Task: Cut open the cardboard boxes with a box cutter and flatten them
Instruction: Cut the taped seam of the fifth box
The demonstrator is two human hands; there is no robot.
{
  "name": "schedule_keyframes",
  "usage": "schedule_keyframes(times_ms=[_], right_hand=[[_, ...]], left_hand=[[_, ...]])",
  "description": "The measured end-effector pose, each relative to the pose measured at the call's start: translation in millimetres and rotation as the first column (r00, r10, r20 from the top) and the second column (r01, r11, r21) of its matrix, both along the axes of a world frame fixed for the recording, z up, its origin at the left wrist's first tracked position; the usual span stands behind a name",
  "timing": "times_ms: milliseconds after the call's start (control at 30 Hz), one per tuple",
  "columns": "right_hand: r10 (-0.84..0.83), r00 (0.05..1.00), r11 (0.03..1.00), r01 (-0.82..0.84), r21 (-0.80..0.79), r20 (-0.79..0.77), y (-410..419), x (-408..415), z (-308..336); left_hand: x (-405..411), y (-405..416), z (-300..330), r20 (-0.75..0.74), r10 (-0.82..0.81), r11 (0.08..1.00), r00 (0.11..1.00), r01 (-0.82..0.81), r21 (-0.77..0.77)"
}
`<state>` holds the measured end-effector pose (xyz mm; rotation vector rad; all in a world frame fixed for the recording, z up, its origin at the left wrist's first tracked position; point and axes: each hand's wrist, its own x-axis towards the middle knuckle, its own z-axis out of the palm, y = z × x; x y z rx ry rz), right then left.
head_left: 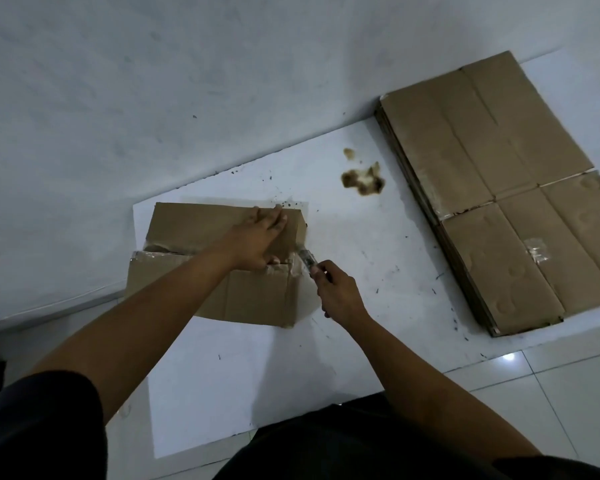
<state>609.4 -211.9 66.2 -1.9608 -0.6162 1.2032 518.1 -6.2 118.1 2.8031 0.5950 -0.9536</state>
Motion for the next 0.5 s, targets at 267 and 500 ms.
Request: schedule_keyframes(times_ms=[267, 500], right_hand=[[0.103, 0.991, 0.993, -0.098, -0.06, 0.083, -3.3, 2.9, 11.3], [0.188, 0.969, 0.981, -0.177, -0.077, 0.158, -3.6, 0.3, 15.3]], left_hand=[[13.7, -6.4, 1.1, -0.026, 0.036, 0.998, 0.999, -0.035, 0.059], [8.3, 0.8, -18.4, 0.036, 0.15, 0.988, 0.988, -0.152, 0.035]])
